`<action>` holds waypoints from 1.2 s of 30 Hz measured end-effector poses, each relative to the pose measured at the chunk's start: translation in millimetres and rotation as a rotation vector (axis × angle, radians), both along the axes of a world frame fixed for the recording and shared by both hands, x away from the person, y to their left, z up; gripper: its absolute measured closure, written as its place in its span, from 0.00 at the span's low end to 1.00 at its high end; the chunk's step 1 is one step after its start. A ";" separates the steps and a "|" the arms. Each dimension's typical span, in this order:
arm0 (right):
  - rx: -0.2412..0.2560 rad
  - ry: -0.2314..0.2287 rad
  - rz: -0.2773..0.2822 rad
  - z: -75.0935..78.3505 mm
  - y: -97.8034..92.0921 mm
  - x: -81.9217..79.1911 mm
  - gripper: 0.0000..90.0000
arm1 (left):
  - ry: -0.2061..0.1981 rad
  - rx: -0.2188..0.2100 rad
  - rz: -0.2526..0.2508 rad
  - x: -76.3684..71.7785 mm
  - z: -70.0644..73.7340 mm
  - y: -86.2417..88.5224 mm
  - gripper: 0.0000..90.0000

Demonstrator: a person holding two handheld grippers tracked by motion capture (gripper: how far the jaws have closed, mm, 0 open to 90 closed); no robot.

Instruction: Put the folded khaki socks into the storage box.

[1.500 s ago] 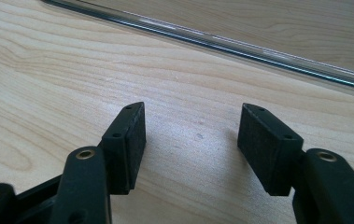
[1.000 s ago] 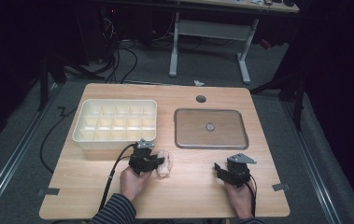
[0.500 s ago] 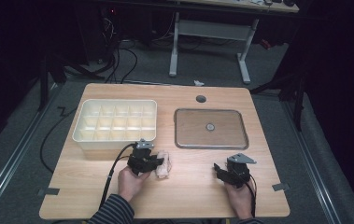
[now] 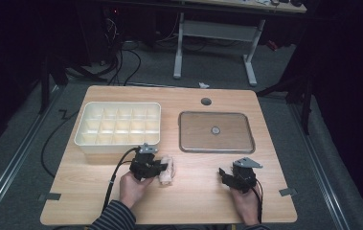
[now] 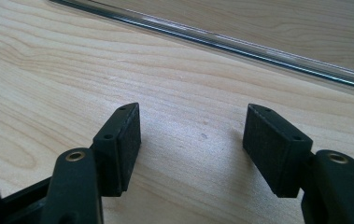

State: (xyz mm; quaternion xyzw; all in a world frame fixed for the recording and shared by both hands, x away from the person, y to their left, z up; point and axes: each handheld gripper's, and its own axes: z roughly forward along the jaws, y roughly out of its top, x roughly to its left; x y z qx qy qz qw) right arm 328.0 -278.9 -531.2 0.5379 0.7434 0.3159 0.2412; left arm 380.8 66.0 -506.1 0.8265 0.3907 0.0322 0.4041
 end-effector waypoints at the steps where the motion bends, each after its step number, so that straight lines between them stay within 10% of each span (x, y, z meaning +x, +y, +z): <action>1: 0.000 0.000 0.001 0.0 0.0 0.0 0.41 | 0.000 -0.001 0.000 -0.1 0.2 0.2 0.81; 36: 0.000 0.001 0.002 0.0 0.1 0.0 0.41 | 0.024 -0.006 -0.012 -2.8 9.6 13.5 0.82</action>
